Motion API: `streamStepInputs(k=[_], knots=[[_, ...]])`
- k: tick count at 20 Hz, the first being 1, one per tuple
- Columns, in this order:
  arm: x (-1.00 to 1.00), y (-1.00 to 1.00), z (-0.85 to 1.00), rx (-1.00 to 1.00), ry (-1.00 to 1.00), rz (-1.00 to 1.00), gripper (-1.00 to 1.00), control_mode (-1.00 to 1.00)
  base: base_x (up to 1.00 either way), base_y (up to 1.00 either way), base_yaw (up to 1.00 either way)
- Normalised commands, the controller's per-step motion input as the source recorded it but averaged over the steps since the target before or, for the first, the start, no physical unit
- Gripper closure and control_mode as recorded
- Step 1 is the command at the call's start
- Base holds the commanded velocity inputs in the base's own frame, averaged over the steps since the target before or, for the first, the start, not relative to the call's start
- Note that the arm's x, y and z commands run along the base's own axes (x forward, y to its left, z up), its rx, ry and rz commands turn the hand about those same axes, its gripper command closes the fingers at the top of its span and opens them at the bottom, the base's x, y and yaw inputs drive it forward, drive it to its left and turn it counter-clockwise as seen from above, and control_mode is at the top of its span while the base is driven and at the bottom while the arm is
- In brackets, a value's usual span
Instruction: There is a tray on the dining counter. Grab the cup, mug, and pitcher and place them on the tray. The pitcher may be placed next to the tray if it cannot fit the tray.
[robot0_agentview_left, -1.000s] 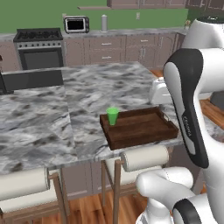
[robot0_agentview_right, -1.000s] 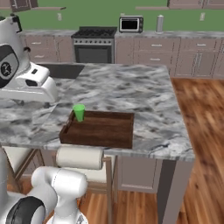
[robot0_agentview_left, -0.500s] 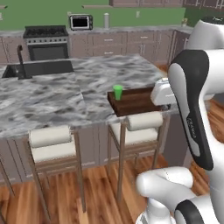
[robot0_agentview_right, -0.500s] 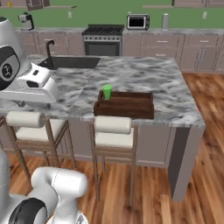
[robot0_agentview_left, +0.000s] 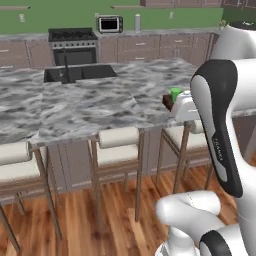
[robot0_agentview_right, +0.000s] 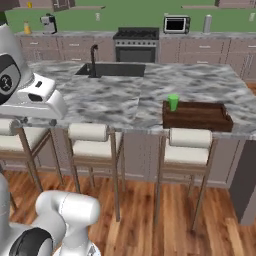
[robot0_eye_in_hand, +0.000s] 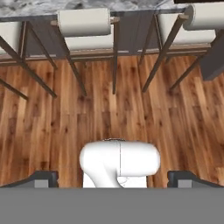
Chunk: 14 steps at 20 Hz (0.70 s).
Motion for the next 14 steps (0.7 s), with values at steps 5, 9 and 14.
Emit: streamStepInputs(k=[5, 9, 14], knots=[[0.00, 0.00, 0.00, 0.00, 0.00, 0.00, -1.00, 1.00, 0.00, 1.00, 0.00], [0.00, 0.00, 0.00, 0.00, 0.00, 0.00, -1.00, 1.00, 0.00, 1.00, 0.00], [0.00, 0.00, 0.00, 0.00, 0.00, 0.00, -1.00, 1.00, 0.00, 1.00, 0.00]])
